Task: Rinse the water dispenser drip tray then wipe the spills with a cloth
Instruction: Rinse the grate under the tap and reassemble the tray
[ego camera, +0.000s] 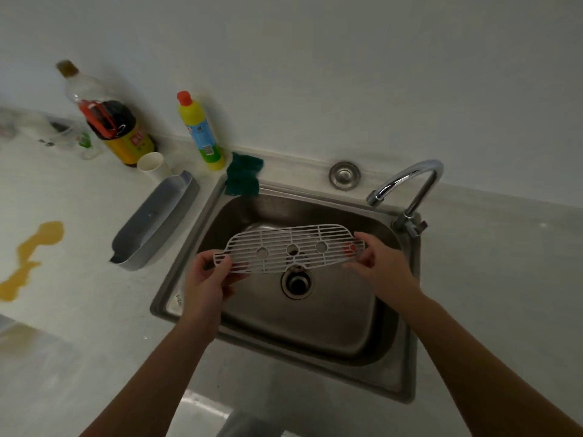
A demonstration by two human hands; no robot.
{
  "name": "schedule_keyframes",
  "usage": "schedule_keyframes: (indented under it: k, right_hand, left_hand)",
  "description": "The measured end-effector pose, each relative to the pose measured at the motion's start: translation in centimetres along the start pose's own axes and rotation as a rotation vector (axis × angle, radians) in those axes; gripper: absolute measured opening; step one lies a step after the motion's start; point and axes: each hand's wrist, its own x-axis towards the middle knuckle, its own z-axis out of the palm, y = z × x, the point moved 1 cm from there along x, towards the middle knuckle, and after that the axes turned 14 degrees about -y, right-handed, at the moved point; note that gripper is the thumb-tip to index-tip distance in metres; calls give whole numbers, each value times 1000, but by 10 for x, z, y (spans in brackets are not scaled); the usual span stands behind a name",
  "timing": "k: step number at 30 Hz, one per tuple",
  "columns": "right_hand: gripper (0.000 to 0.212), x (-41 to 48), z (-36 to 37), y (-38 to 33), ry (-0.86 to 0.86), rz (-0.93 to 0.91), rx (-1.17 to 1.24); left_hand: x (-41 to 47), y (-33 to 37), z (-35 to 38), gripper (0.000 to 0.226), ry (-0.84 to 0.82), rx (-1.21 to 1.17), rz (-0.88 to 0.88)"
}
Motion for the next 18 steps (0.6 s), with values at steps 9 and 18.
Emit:
schedule_keyframes:
  k: [9,18]
  right_hand:
    - [56,49,15,-53,-208,-152,-70]
    - [46,161,61,-190,-332,-318,-331]
  left_hand:
    - [-40,4,-59,14,74,-42,34]
    - [2,19,-180,54,125,218,100]
